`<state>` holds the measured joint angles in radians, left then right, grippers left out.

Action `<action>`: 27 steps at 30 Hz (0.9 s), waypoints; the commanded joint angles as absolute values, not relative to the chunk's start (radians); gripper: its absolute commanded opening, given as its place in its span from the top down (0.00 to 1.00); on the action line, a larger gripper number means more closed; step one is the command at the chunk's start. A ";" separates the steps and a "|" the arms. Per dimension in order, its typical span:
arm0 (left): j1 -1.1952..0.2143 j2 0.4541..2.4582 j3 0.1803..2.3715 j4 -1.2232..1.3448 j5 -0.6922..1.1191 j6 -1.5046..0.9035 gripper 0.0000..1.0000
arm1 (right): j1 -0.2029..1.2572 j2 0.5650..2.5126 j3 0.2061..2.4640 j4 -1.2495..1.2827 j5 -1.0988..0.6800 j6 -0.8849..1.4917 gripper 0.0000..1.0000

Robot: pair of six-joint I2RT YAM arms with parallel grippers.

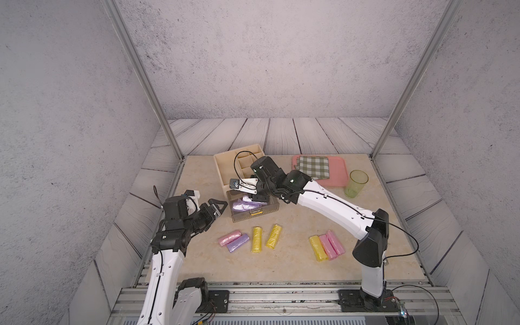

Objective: Sort the rolls of trash bags by color and place them into the drawer
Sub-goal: Place the roll of trash bags in the drawer.

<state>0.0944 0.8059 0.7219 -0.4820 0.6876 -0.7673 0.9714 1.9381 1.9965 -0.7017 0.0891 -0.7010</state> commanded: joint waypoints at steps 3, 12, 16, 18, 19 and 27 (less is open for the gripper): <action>0.101 0.795 0.712 -0.499 0.689 -0.771 0.19 | 0.967 1.946 1.968 -0.656 0.168 -0.718 0.50; 0.062 0.827 0.742 -0.594 0.578 -0.737 0.30 | 0.966 1.866 1.882 -0.472 0.214 -0.682 0.46; -0.038 0.854 0.753 -0.640 0.438 -0.744 0.35 | 0.966 1.766 1.791 -0.340 0.200 -0.632 0.43; -0.094 0.870 0.746 -0.651 0.366 -0.769 0.35 | 0.967 1.712 1.763 -0.310 0.180 -0.600 0.43; -0.108 0.877 0.744 -0.660 0.345 -0.784 0.35 | 0.967 1.688 1.750 -0.296 0.178 -0.580 0.43; -0.133 0.835 0.630 -0.680 0.260 -0.917 0.37 | 0.966 1.437 1.568 -0.201 0.143 -0.465 0.37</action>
